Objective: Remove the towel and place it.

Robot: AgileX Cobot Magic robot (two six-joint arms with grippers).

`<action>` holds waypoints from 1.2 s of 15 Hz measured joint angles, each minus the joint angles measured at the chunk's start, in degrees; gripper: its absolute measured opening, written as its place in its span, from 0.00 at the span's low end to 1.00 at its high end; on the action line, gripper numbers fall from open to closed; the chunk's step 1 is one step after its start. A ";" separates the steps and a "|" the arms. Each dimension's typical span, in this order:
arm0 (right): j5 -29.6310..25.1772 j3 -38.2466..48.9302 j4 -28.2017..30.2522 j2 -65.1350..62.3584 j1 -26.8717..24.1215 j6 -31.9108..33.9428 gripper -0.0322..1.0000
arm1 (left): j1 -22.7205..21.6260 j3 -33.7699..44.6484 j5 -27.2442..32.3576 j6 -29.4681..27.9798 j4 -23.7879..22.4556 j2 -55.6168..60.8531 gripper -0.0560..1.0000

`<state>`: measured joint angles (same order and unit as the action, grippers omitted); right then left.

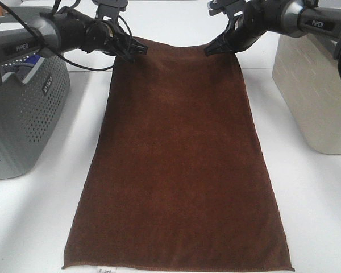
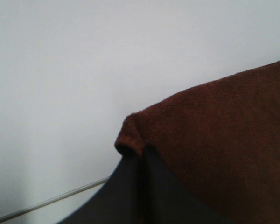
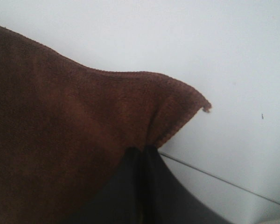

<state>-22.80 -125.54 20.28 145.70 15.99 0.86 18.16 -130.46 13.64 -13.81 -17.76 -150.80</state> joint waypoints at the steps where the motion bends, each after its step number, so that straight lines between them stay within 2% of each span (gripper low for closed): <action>1: 1.60 0.00 0.29 0.63 0.00 0.00 0.03 | -0.06 0.00 -1.55 0.00 -0.52 -0.63 0.05; 5: 7.28 0.00 1.78 2.86 -0.86 0.97 0.03 | -0.06 0.00 -8.14 0.00 -2.75 -3.67 0.05; 7: 7.85 0.00 2.06 3.90 -1.66 2.01 0.06 | -0.06 0.00 -9.05 0.00 -2.98 -4.81 0.11; 9: 7.79 0.00 2.12 4.87 -1.95 2.46 0.16 | -0.06 0.00 -9.17 0.00 -2.98 -5.67 0.30; 10: 7.79 0.00 2.12 5.21 -1.95 2.75 0.24 | -0.06 0.00 -9.17 0.00 -2.98 -5.90 0.46; 11: 7.79 0.00 2.12 5.39 -1.95 2.86 0.42 | -0.06 0.00 -9.57 0.00 -3.04 -5.79 0.72; 12: 7.79 0.00 2.06 5.39 -1.95 2.98 0.54 | -0.06 -0.11 -9.57 0.00 -3.04 -5.79 0.78; 14: 7.56 0.00 0.34 5.21 -1.95 3.50 0.66 | -0.06 -0.29 -9.40 0.00 -3.04 -5.56 0.81; 18: 2.58 0.00 -6.82 0.74 -1.83 3.55 0.69 | 0.57 -0.52 -6.65 0.00 -2.86 -2.12 0.82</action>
<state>-20.23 -125.54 13.46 146.45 14.15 4.41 18.74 -130.98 6.99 -13.81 -20.63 -152.92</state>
